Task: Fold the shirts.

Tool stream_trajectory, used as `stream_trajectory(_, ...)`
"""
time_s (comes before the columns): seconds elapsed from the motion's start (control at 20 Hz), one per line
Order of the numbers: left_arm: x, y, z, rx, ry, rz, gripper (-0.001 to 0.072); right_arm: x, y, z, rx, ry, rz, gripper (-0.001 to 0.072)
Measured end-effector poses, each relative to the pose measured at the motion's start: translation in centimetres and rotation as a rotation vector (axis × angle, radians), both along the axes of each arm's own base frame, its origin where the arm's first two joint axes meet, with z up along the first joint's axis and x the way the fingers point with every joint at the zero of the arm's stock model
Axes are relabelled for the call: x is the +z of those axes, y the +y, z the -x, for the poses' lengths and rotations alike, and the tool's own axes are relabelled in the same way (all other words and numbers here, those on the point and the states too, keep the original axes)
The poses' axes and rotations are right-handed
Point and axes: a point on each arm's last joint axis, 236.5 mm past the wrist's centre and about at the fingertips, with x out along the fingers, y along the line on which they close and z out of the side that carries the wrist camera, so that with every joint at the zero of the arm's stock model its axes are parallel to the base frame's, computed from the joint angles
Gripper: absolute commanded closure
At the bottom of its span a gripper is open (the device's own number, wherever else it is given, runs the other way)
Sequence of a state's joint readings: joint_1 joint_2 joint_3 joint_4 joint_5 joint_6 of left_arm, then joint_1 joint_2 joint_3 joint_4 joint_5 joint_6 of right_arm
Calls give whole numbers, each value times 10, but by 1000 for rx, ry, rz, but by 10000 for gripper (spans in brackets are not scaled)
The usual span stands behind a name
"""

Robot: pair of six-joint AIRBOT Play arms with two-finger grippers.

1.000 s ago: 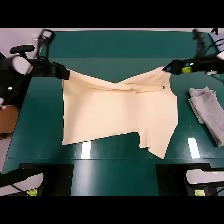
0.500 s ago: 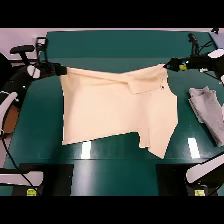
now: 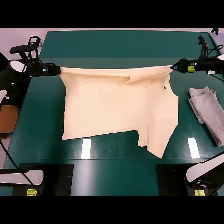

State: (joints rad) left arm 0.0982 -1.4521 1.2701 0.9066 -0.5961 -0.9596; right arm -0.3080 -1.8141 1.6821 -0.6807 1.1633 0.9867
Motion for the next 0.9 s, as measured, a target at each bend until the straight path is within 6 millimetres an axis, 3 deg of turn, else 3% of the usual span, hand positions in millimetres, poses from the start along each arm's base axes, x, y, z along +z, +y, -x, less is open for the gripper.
stream_trajectory(0.2, 11, -9, 29, -30, 3, 26, 684, -12, 7, 27, 37, 30, 6, 695)
stream_trajectory(0.3, 4, -10, 50, -26, 18, 27, 683, -18, 7, 42, 45, 42, 12, 694)
stream_trajectory(0.55, -57, -8, 94, 5, 124, 25, 681, -48, -8, 68, 5, 81, 24, 694)
stream_trajectory(0.9, -112, -3, 114, 45, 220, 27, 680, -98, -22, 81, -26, 153, 21, 693)
